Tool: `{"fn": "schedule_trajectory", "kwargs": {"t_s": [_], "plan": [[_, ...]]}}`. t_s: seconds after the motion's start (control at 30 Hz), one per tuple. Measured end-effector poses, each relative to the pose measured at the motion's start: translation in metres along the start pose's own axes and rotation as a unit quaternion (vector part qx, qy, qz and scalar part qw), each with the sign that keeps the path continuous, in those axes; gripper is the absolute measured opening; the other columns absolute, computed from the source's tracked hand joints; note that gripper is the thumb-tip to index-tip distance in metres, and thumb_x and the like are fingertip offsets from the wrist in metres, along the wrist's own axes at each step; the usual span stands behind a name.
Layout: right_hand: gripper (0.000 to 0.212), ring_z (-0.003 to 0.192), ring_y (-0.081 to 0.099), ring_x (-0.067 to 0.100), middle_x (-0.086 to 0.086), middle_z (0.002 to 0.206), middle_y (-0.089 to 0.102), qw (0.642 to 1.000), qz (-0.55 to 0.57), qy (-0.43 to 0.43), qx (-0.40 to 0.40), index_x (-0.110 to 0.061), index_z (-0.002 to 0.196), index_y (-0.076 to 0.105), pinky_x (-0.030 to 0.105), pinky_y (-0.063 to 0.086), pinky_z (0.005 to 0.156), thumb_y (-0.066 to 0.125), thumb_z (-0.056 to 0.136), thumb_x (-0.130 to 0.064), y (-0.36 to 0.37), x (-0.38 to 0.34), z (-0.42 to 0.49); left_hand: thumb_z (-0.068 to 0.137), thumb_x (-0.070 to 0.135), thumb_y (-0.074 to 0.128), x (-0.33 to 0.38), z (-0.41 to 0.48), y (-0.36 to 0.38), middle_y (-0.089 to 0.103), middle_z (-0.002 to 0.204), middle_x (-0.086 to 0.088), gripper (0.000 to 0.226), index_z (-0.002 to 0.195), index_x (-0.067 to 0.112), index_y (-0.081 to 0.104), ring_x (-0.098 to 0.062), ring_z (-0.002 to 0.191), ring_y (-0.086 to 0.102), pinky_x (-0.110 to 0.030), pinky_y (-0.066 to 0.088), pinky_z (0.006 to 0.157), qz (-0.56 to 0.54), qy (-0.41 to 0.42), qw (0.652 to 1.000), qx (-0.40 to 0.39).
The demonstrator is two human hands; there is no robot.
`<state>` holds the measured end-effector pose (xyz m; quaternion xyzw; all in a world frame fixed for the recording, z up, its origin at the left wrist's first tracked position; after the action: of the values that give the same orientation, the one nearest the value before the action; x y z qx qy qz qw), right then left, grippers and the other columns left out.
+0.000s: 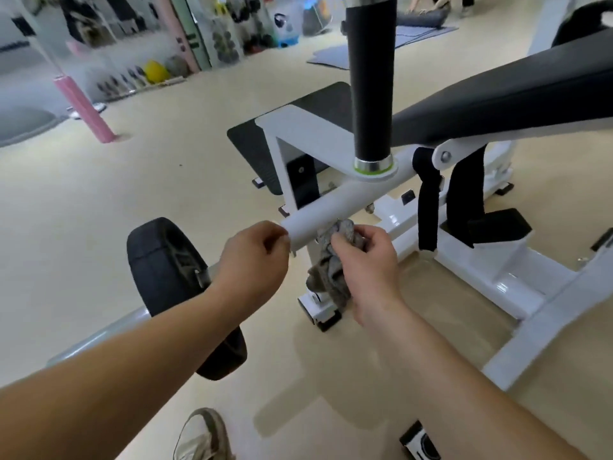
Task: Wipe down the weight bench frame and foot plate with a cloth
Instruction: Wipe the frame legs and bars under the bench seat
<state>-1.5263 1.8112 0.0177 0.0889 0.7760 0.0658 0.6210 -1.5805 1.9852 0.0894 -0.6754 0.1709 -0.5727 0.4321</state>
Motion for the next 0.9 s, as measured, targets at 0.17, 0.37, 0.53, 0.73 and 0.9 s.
{"fn": "schedule_trajectory", "kwargs": {"t_s": [0.17,0.37,0.53,0.73,0.9], "plan": [[0.024,0.088,0.071,0.001,-0.01,0.102,0.075,0.993,-0.031,-0.085,0.072,-0.031,0.098,0.06,0.021,0.058,0.072,0.081,0.087,-0.025,0.002,-0.023,0.018,0.096,0.044,0.043,-0.02,0.01,0.01,0.066,0.112,-0.001,0.032,0.111,0.023,0.061,-0.029,0.103,0.056,-0.05,0.046,0.097,0.117,-0.011,0.993,0.025],[0.014,0.113,0.061,-0.009,-0.025,0.12,0.066,0.962,-0.141,-0.232,0.005,-0.036,0.108,0.072,0.006,0.046,0.092,0.071,0.096,-0.029,0.054,-0.014,0.013,0.098,0.051,0.012,-0.029,0.012,0.035,0.06,0.127,0.003,0.057,0.125,0.028,0.057,-0.027,0.129,0.046,-0.054,0.023,0.118,0.124,-0.026,0.99,0.065],[0.054,0.156,0.012,0.006,-0.009,0.156,0.047,0.867,-0.328,-0.372,-0.051,-0.014,0.145,0.057,0.032,0.022,0.125,0.028,0.108,-0.04,0.076,-0.001,0.025,0.101,0.053,0.007,-0.034,0.009,0.038,0.056,0.137,0.006,0.059,0.131,0.032,0.053,-0.022,0.136,0.041,-0.05,0.022,0.119,0.103,-0.012,0.992,0.079],[0.054,0.157,0.003,0.017,-0.011,0.163,0.033,0.814,-0.444,-0.372,0.042,-0.03,0.146,0.052,0.058,-0.005,0.125,0.019,0.105,-0.045,0.066,0.005,0.059,0.107,0.047,0.017,-0.033,0.006,0.033,0.044,0.154,0.012,0.053,0.149,0.034,0.046,-0.015,0.146,0.029,-0.043,0.008,0.125,0.064,-0.025,0.994,0.081],[0.053,0.157,0.003,0.015,-0.011,0.163,0.033,0.803,-0.428,-0.413,-0.041,-0.031,0.151,0.043,0.048,-0.012,0.124,0.025,0.105,-0.05,0.082,0.024,0.037,0.101,0.047,0.015,-0.031,0.009,0.032,0.052,0.145,0.012,0.055,0.134,0.033,0.056,-0.016,0.141,0.034,-0.044,0.007,0.125,0.059,-0.035,0.994,0.09]]}}
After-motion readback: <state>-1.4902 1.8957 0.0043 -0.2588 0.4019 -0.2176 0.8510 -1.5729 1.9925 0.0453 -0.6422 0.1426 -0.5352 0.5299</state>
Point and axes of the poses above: each hand's wrist, its own z-axis towards the middle knuckle, its own y-axis out of the palm, x = y × z, the point moved 5 cm from there along z, towards the middle knuckle
